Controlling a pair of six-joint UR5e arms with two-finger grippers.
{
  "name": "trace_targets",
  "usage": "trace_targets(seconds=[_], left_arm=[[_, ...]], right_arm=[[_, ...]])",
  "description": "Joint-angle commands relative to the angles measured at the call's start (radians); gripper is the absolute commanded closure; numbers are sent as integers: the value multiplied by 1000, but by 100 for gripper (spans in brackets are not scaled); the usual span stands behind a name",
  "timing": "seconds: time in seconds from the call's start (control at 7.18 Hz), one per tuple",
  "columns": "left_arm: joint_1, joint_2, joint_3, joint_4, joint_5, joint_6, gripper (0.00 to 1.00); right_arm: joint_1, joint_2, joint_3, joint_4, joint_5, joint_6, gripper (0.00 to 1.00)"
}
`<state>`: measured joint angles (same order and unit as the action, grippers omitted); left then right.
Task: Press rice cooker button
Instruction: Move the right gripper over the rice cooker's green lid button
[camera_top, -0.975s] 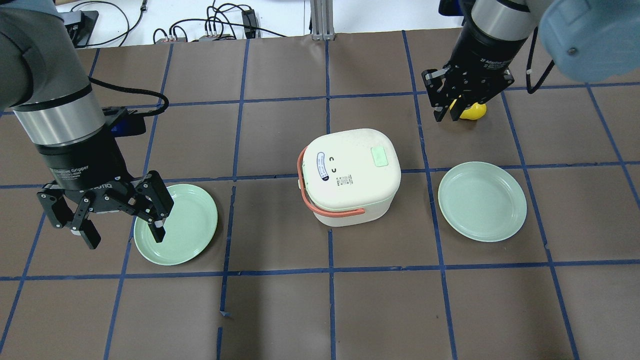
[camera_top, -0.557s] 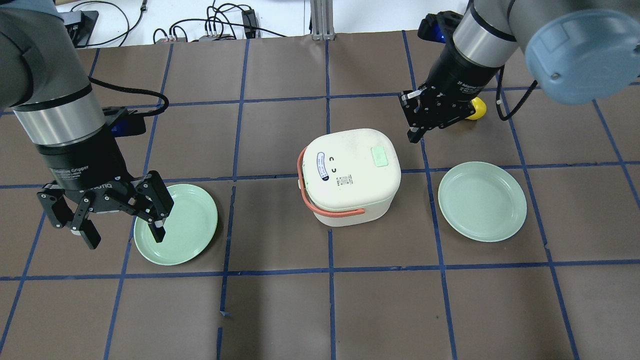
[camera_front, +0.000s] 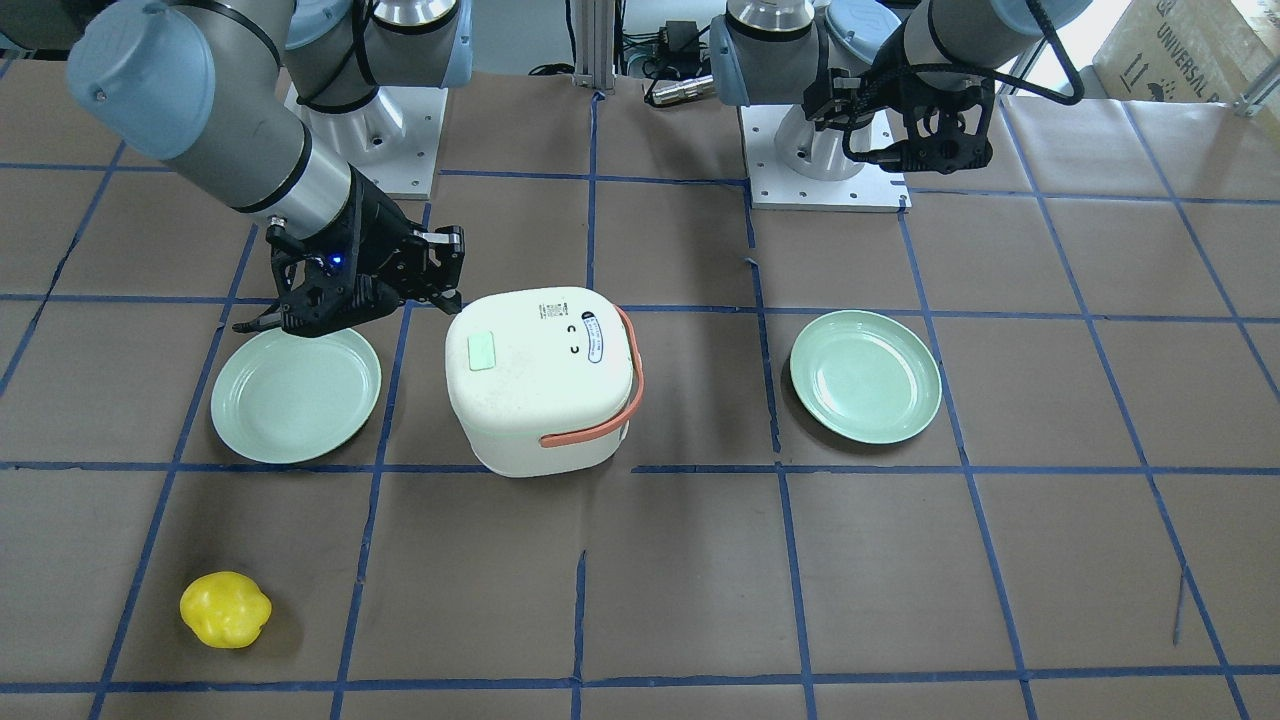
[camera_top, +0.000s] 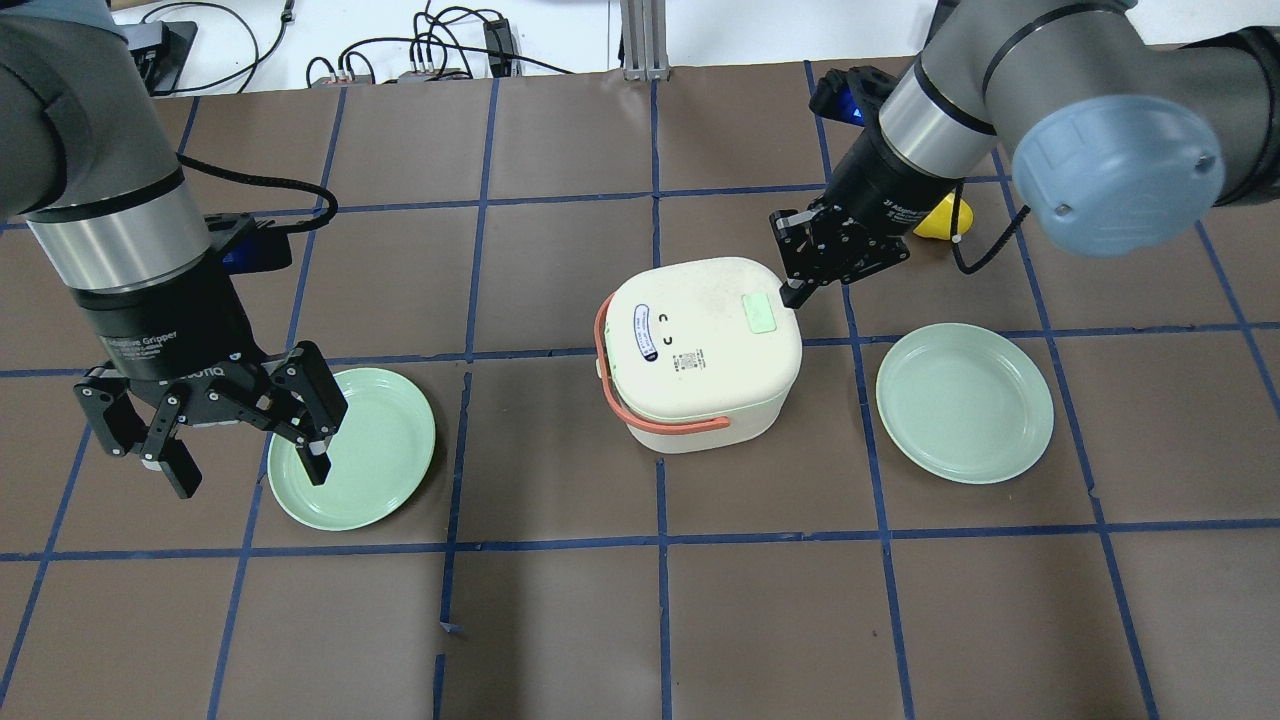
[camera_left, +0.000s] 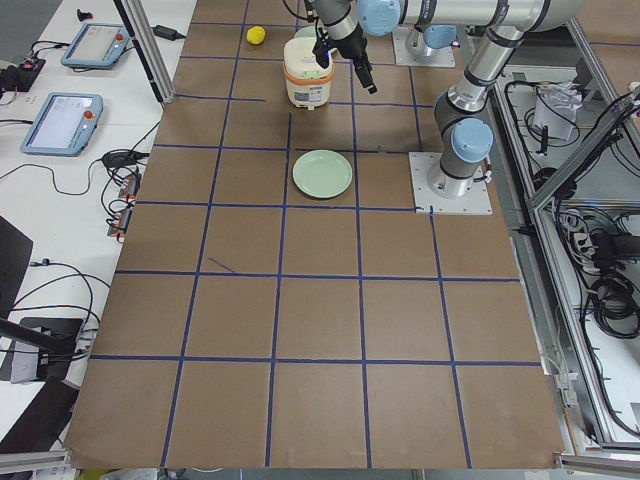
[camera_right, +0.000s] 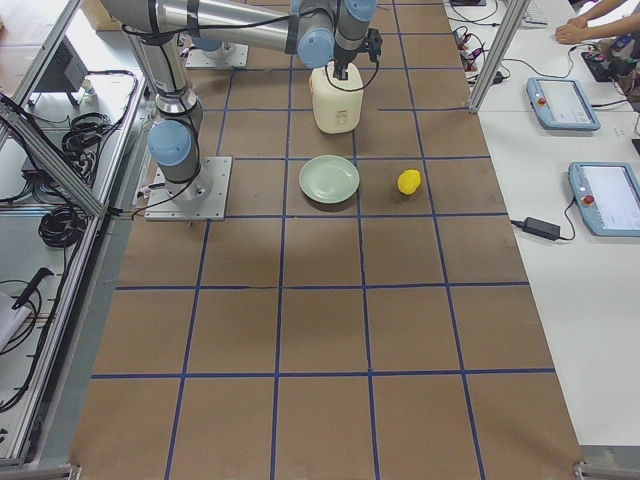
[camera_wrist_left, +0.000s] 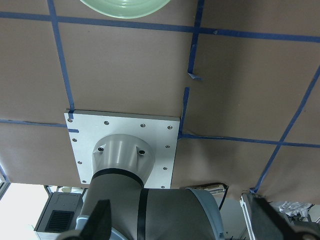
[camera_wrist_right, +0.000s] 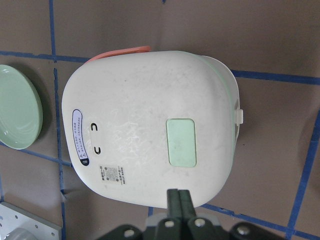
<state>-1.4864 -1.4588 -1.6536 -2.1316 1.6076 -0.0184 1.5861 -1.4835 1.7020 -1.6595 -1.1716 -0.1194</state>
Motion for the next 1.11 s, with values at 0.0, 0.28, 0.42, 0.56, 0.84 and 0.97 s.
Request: trace_targets(seconds=[0.0,0.28,0.42,0.56,0.84,0.97], left_arm=[[0,0,0,1,0,0,0],[0,-2,0,-1,0,0,0],[0,0,0,1,0,0,0],[0,0,0,-1,0,0,0],[0,0,0,-1,0,-1,0],[0,0,0,-1,0,0,0]], right_arm=[[0,15,8,-25,1,-2,93],[0,14,54,-78,3,0,93],[2,15,57,-92,4,1,93],[2,19,57,-115,4,3,93],[8,28,56,-137,45,6,93],[15,29,56,-149,61,7,93]])
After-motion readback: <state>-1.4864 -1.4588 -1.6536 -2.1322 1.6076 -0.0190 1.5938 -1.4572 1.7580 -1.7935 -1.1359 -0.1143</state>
